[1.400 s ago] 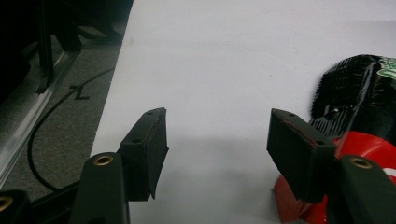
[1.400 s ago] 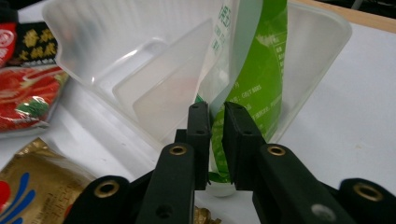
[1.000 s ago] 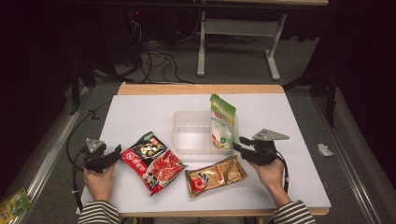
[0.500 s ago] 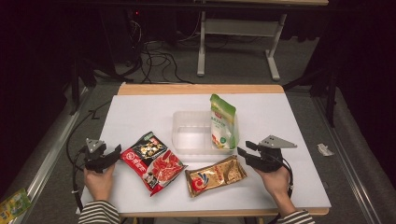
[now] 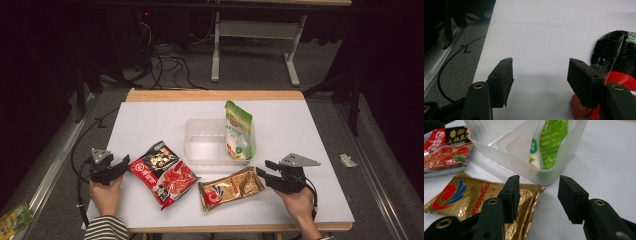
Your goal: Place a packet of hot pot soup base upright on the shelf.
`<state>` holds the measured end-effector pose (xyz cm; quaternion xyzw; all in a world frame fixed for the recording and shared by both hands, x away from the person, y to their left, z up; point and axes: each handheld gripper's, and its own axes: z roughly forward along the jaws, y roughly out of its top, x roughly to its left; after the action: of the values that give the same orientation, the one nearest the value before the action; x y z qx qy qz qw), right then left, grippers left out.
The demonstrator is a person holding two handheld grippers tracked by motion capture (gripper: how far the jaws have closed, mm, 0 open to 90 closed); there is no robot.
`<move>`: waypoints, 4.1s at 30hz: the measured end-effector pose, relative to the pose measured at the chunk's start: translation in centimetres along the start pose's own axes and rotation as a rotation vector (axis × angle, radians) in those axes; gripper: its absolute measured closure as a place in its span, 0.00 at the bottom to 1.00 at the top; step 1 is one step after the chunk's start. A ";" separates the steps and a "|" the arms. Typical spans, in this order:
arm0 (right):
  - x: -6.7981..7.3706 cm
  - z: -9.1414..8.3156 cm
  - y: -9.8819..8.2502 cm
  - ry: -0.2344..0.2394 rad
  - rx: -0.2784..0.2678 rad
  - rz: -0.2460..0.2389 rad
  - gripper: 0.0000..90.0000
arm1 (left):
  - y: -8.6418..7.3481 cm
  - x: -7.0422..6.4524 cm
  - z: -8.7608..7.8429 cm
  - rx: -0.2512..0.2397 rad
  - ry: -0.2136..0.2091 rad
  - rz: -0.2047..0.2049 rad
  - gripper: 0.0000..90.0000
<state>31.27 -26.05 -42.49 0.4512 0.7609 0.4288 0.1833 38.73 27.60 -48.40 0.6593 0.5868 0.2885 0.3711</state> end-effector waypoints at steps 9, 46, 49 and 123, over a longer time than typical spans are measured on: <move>0.1 0.5 -1.4 0.024 0.030 0.042 0.57 | 0.0 -0.1 0.1 0.002 0.007 0.002 0.42; 0.9 3.8 -3.9 0.100 0.116 0.087 0.54 | 0.0 -0.2 0.1 0.004 0.017 0.012 0.43; 0.8 3.9 -4.2 0.107 0.120 0.086 0.54 | 0.0 -0.2 0.1 0.006 0.016 0.011 0.43; 1.2 -0.5 0.8 0.286 -0.030 -0.020 1.00 | 0.0 -0.2 0.1 0.006 0.017 0.006 0.42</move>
<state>30.67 -25.12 -41.42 0.3750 0.7772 0.4983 0.0839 38.79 27.44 -48.42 0.6598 0.5887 0.2935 0.3632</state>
